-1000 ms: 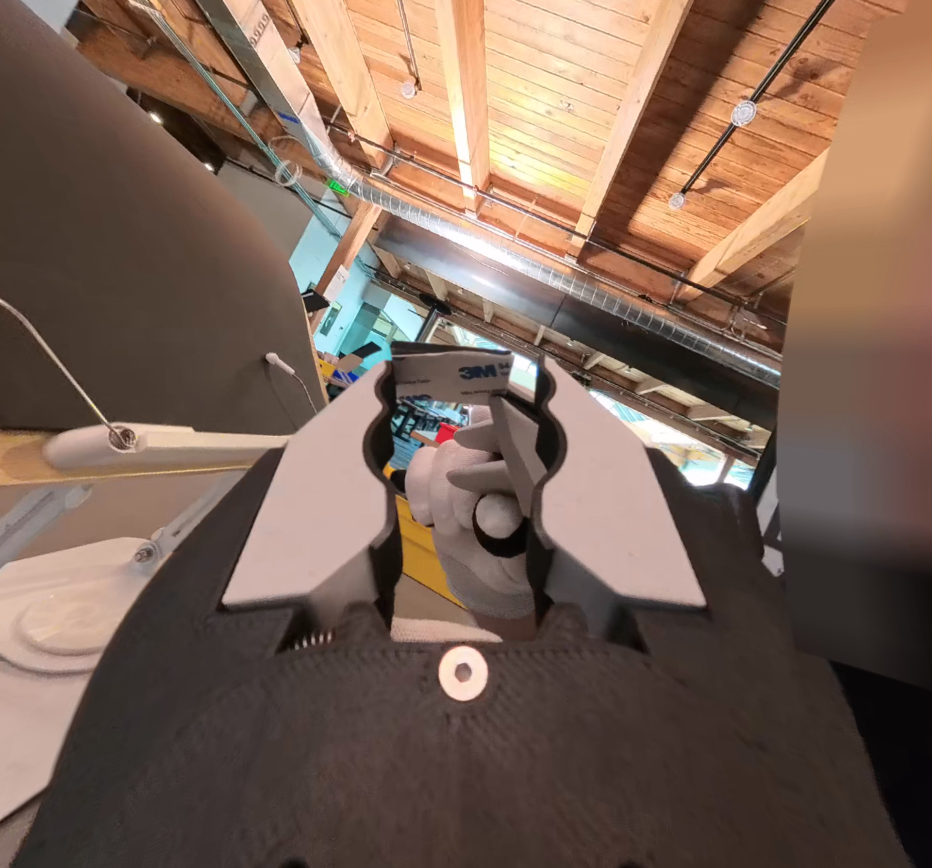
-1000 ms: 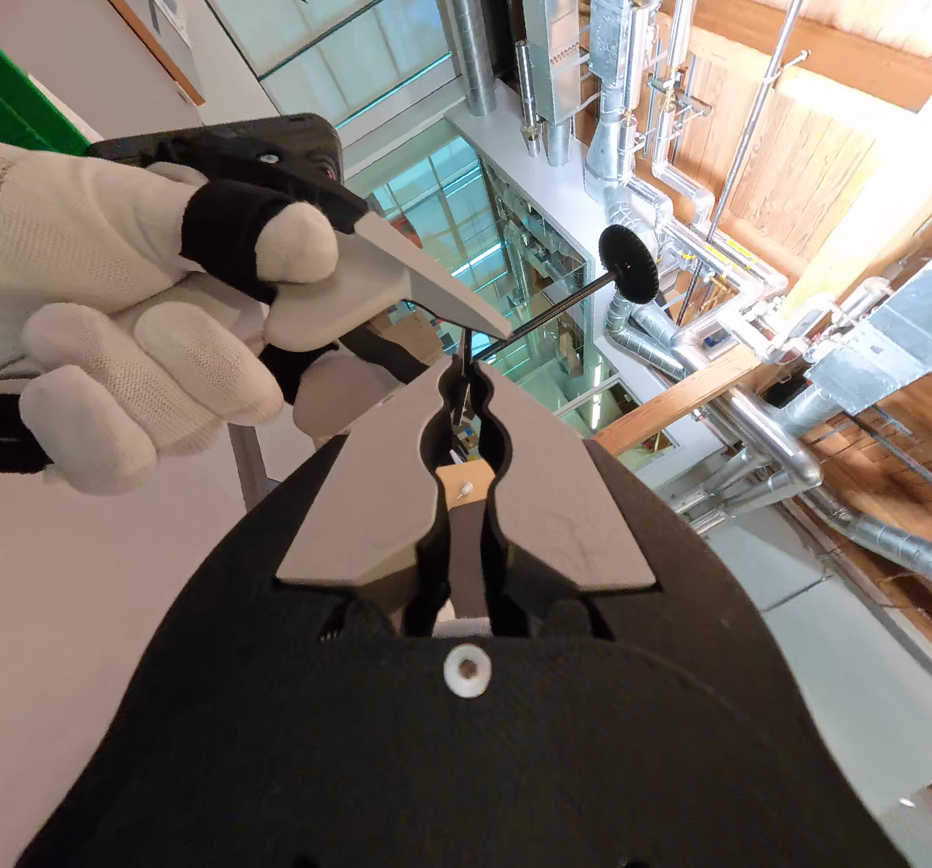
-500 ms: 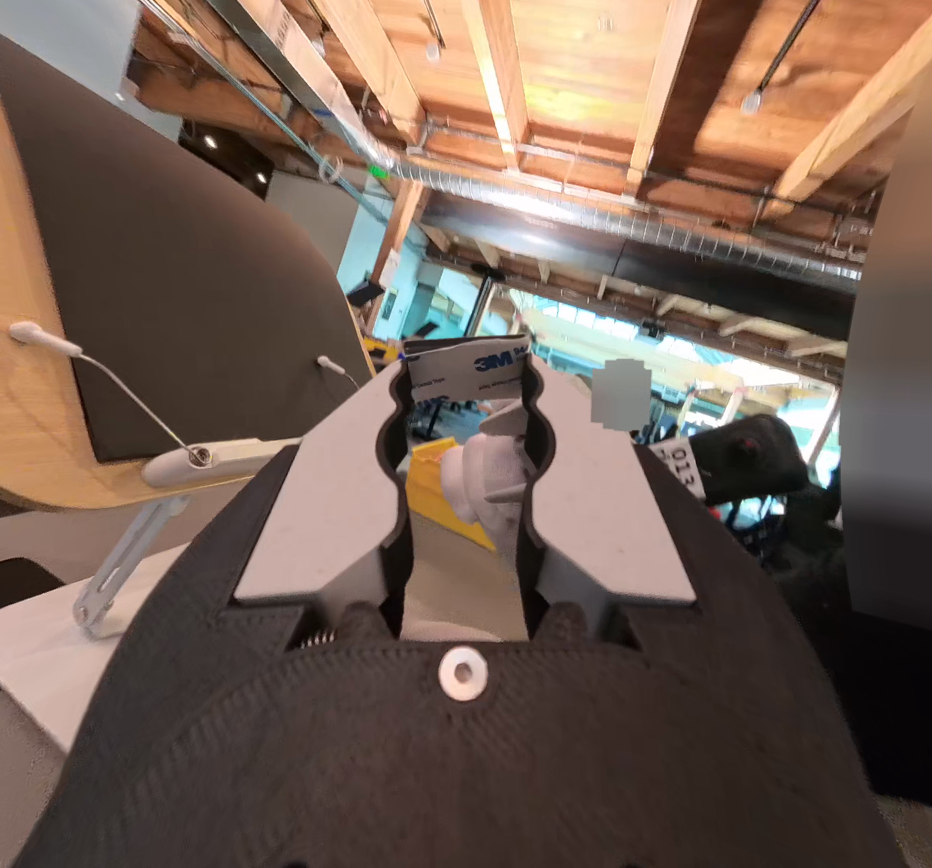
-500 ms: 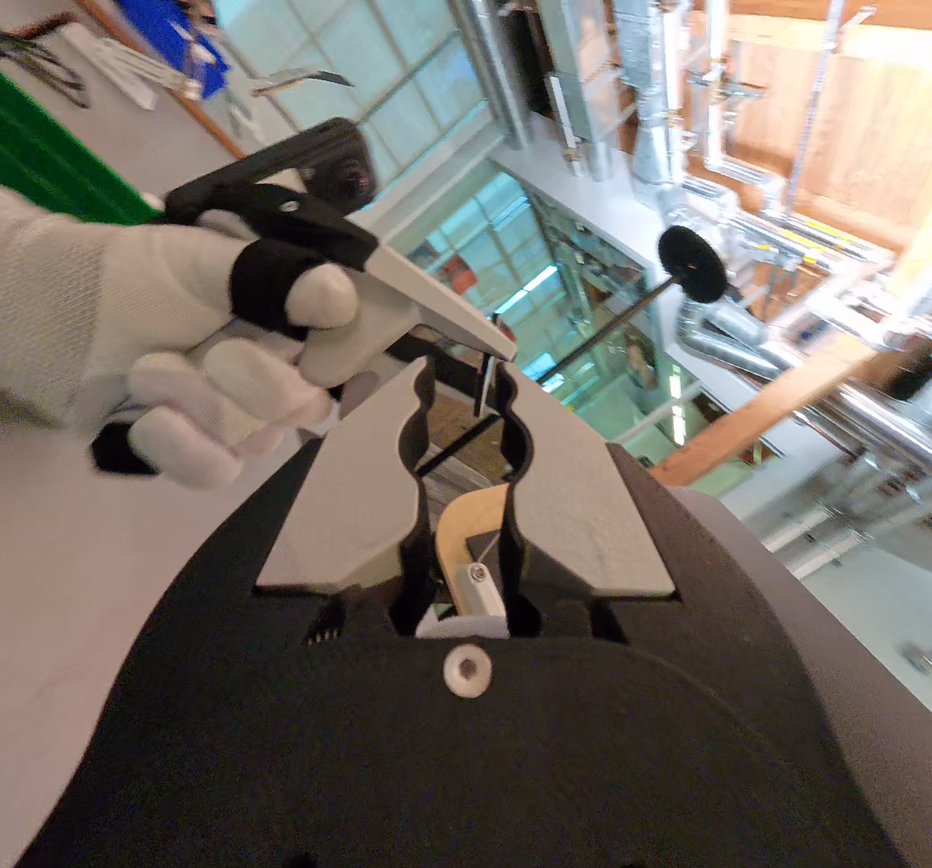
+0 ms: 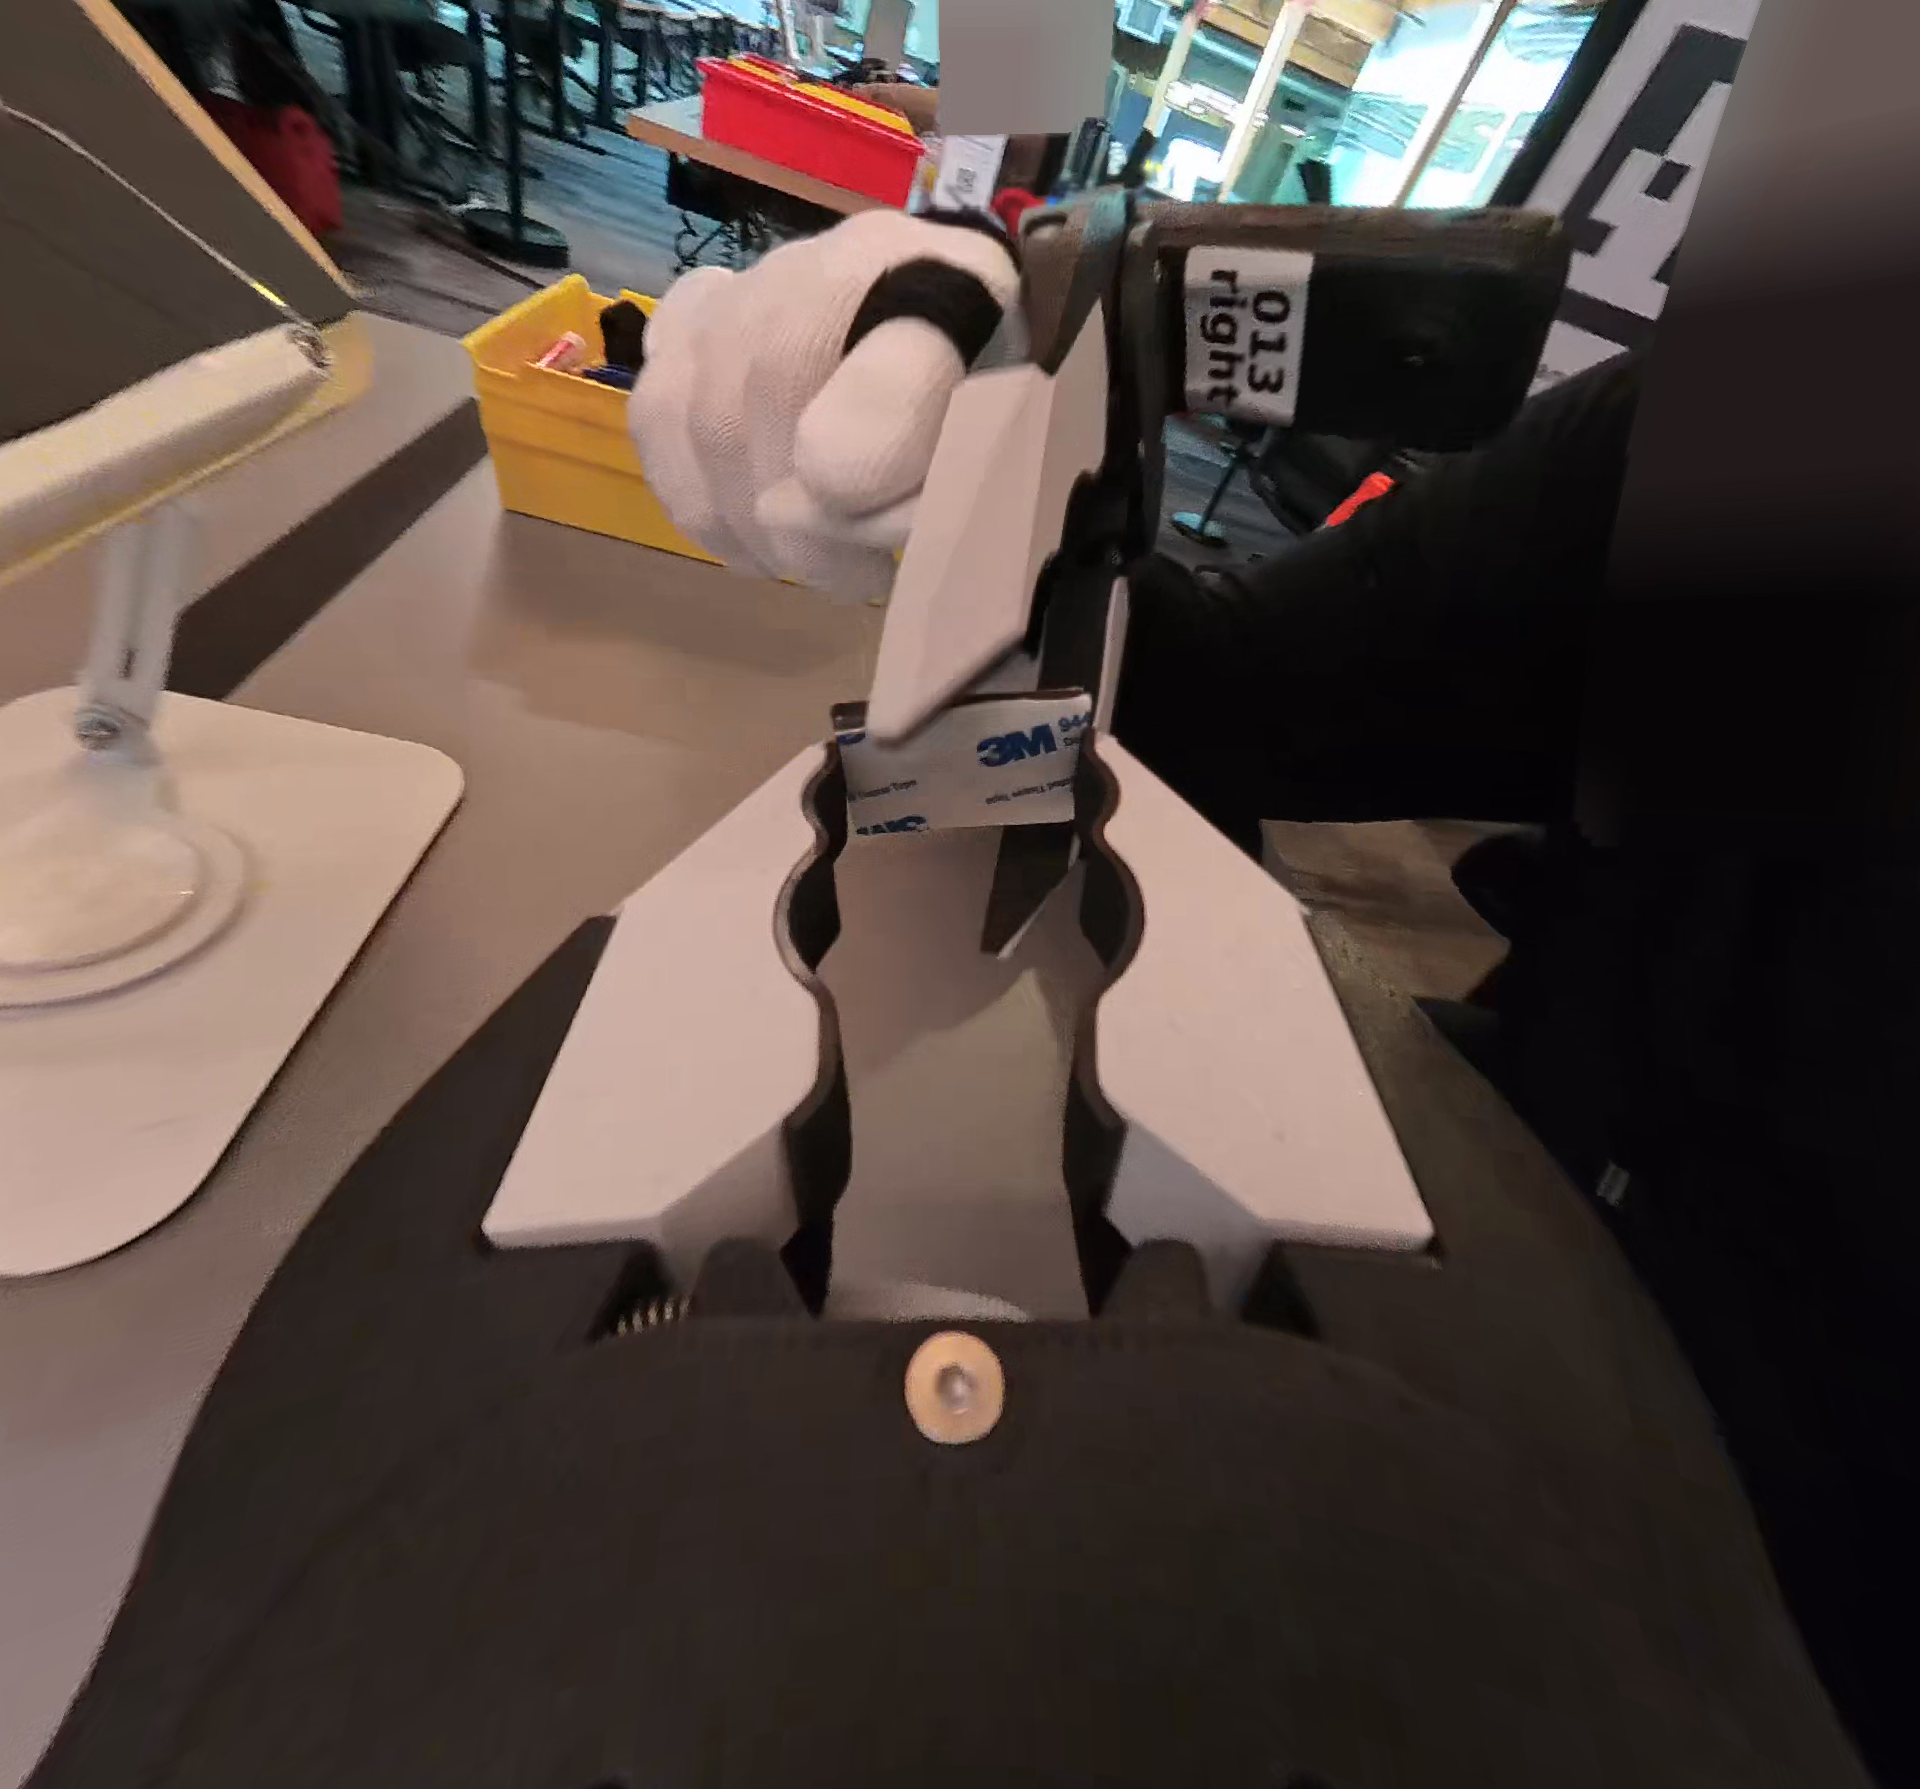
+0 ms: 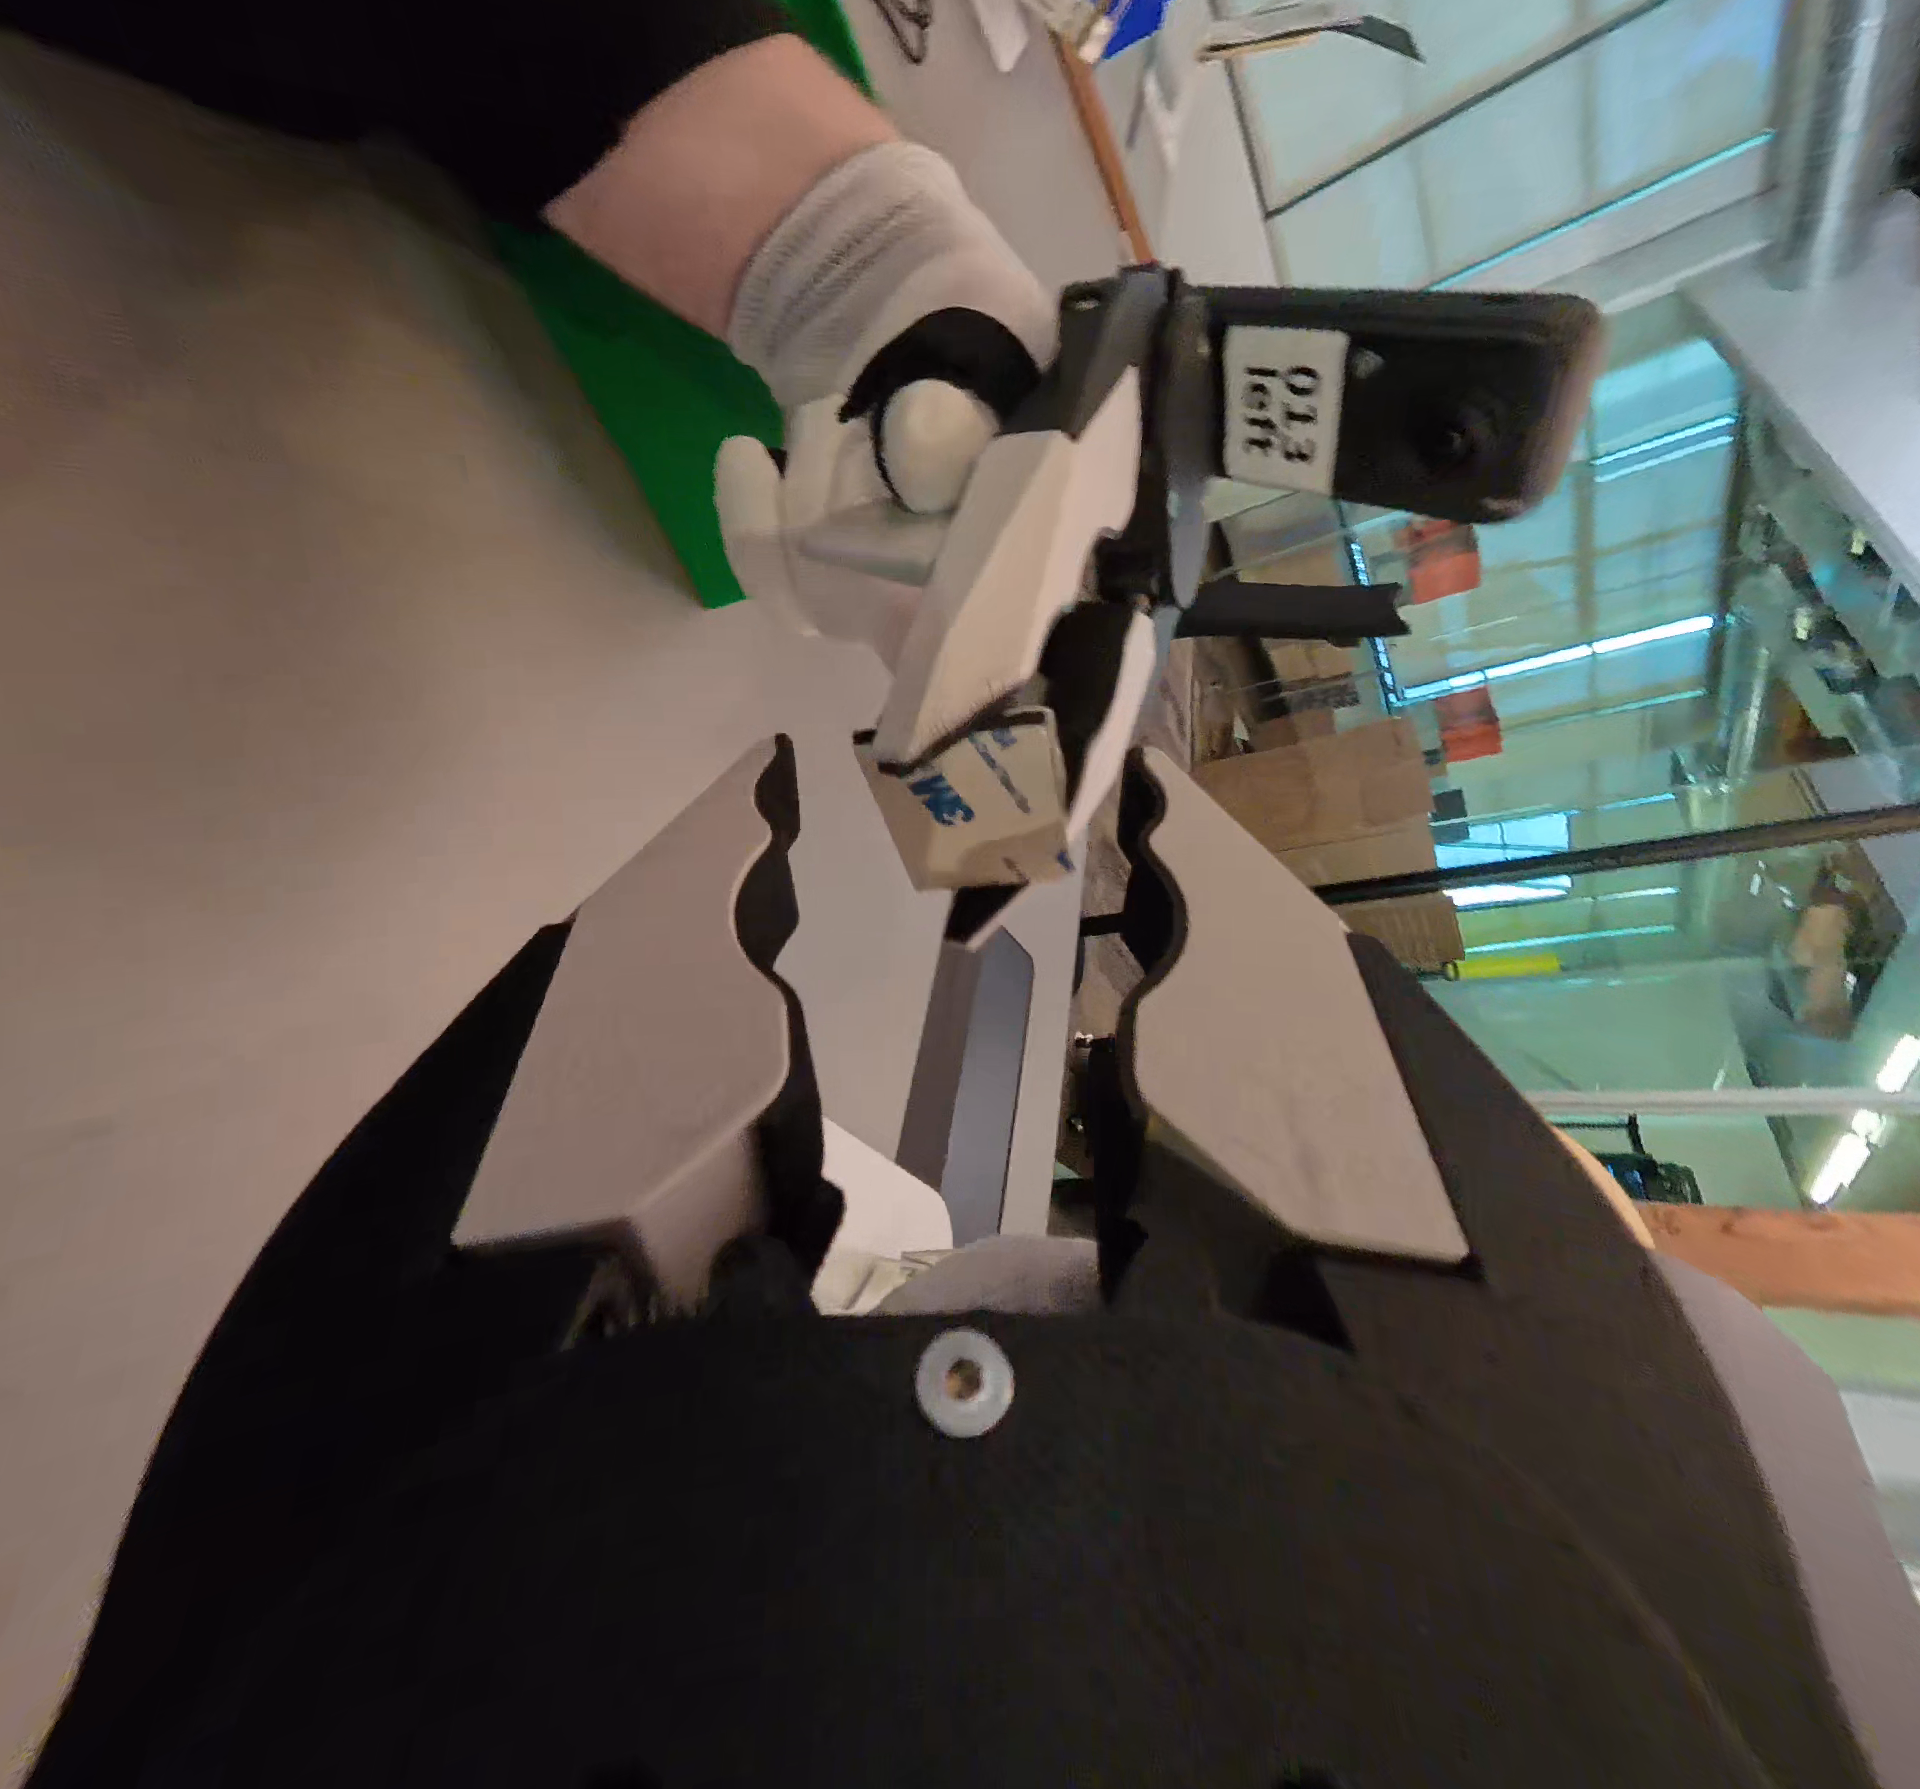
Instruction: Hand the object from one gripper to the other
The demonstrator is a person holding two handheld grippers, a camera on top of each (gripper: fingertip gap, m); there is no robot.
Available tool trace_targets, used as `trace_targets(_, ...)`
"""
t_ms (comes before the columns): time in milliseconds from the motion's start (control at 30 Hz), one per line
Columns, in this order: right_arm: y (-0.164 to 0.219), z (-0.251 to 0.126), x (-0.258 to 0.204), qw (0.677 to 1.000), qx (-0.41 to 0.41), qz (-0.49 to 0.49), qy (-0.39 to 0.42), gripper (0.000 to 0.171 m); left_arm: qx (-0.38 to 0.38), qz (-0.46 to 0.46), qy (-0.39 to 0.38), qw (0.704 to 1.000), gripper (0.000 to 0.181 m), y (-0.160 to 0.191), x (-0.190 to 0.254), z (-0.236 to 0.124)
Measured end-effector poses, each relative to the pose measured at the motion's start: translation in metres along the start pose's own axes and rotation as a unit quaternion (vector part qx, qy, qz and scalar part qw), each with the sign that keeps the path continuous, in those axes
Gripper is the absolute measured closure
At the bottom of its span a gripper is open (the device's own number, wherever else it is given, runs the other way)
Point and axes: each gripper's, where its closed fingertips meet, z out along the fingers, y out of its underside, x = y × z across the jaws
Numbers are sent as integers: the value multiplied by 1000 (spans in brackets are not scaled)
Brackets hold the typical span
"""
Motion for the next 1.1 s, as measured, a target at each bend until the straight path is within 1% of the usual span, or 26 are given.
trace_targets(100, -2, 6, -5, 1000, -3, -15, -4, 118, -2, -6, 19, 1000, 140, 3, 3, 1)
trace_targets(167, -5, 6, -4, 1000, 5, -17, 2, 134, 0, -9, 25, 1000, 140, 4, 3, -1)
trace_targets(200, -5, 6, -2, 1000, 3, -18, 5, 137, 2, -9, 28, 1000, 140, 4, 3, -2)
trace_targets(333, -3, 7, 2, 1000, 0, -18, 17, 138, 18, -12, 30, 999, 139, 0, 1, -3)
trace_targets(400, 0, 6, 8, 999, -3, -7, 31, 138, 35, 2, 3, 999, 129, -7, -4, -4)
trace_targets(467, 5, 2, 21, 998, -4, 3, 62, 139, 60, 26, -35, 997, 119, -17, -12, -8)
trace_targets(500, 7, 0, 28, 997, -2, 12, 79, 139, 78, 37, -64, 994, 117, -25, -19, -12)
trace_targets(567, 10, -7, 47, 990, 21, 81, 112, 139, 109, 66, -127, 984, 113, -39, -33, -21)
trace_targets(633, 18, -12, 63, 975, 52, 168, 135, 139, 136, 97, -166, 972, 109, -51, -37, -30)
trace_targets(667, 22, -14, 70, 963, 71, 216, 145, 139, 139, 117, -195, 964, 110, -55, -41, -34)
trace_targets(733, 24, -15, 77, 931, 131, 314, 133, 139, 132, 172, -245, 945, 114, -58, -46, -38)
trace_targets(800, 29, -16, 84, 895, 176, 385, 139, 138, 100, 243, -317, 911, 114, -56, -57, -40)
trace_targets(833, 32, -15, 87, 873, 195, 426, 136, 139, 78, 286, -360, 885, 113, -55, -63, -42)
trace_targets(933, 37, -18, 96, 791, 263, 539, 121, 139, 42, 421, -456, 783, 112, -61, -67, -44)
trace_targets(1000, 41, -19, 98, 747, 288, 591, 101, 139, 0, 491, -497, 715, 106, -59, -70, -41)
trace_targets(1067, 45, -24, 103, 697, 320, 636, 83, 139, -24, 537, -537, 650, 106, -59, -74, -41)
trace_targets(1100, 48, -26, 104, 677, 331, 653, 75, 139, -24, 542, -555, 630, 106, -61, -76, -42)
